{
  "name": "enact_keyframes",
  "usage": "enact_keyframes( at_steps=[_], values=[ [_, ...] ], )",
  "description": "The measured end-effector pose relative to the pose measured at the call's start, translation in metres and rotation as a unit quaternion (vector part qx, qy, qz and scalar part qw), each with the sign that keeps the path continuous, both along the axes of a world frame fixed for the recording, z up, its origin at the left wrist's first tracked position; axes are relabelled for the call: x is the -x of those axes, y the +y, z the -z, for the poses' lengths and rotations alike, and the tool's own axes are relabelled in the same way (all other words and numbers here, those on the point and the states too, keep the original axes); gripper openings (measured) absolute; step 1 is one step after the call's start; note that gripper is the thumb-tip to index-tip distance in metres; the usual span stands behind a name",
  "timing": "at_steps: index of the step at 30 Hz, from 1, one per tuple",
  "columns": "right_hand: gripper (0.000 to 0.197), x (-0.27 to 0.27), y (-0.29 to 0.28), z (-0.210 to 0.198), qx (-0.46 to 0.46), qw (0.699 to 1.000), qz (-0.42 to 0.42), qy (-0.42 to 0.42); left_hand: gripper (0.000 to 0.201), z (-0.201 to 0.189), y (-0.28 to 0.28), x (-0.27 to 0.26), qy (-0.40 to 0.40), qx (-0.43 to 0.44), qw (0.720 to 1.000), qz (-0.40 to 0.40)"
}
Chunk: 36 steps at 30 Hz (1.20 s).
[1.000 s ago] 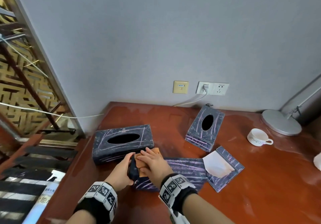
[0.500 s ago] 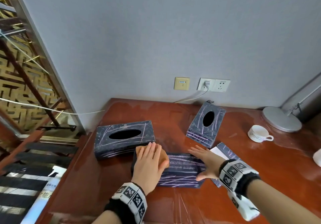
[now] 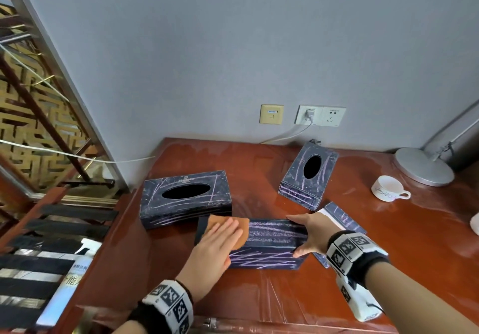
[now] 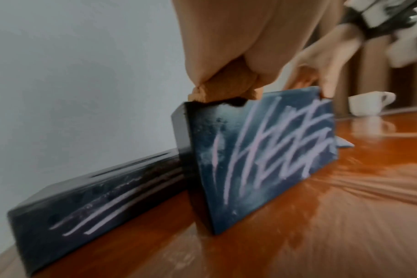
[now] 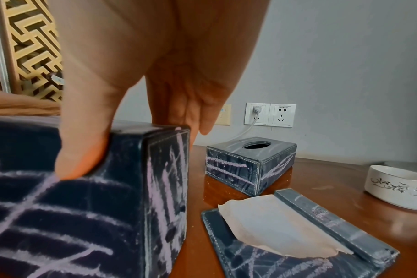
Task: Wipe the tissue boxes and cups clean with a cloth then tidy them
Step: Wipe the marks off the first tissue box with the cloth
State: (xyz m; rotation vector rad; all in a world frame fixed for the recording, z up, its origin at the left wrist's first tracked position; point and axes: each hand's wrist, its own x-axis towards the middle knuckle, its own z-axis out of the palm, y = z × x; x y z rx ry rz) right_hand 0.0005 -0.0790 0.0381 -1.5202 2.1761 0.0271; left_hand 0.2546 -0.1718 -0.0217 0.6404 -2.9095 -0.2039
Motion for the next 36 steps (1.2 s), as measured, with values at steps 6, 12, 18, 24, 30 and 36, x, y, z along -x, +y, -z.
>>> enact_keyframes(
  at_steps=[6, 12, 18, 24, 30, 36],
  values=[
    [0.092, -0.003, 0.0, -0.002, 0.007, 1.0, 0.004, 0.003, 0.079, -0.026, -0.026, -0.014, 0.049, -0.027, 0.998, -0.006],
    [0.092, -0.001, 0.0, 0.003, 0.014, 1.0, 0.005, 0.004, 0.068, -0.007, -0.017, 0.0, 0.022, -0.029, 0.994, -0.101],
    [0.091, -0.001, 0.0, 0.001, 0.017, 1.0, -0.006, 0.008, 0.07, -0.006, 0.011, 0.014, -0.001, -0.025, 1.0, 0.005],
    [0.09, 0.001, -0.002, 0.001, 0.025, 0.999, -0.013, 0.015, 0.05, -0.037, -0.018, 0.035, -0.043, -0.09, 0.992, -0.083],
    [0.09, 0.003, -0.002, 0.002, 0.019, 0.998, -0.053, 0.027, 0.056, -0.02, 0.043, 0.068, -0.029, -0.103, 0.994, -0.032],
    [0.082, 0.005, 0.001, 0.0, 0.033, 0.997, -0.067, 0.026, 0.056, -0.031, 0.014, 0.069, -0.059, -0.056, 0.996, -0.047]
  ],
)
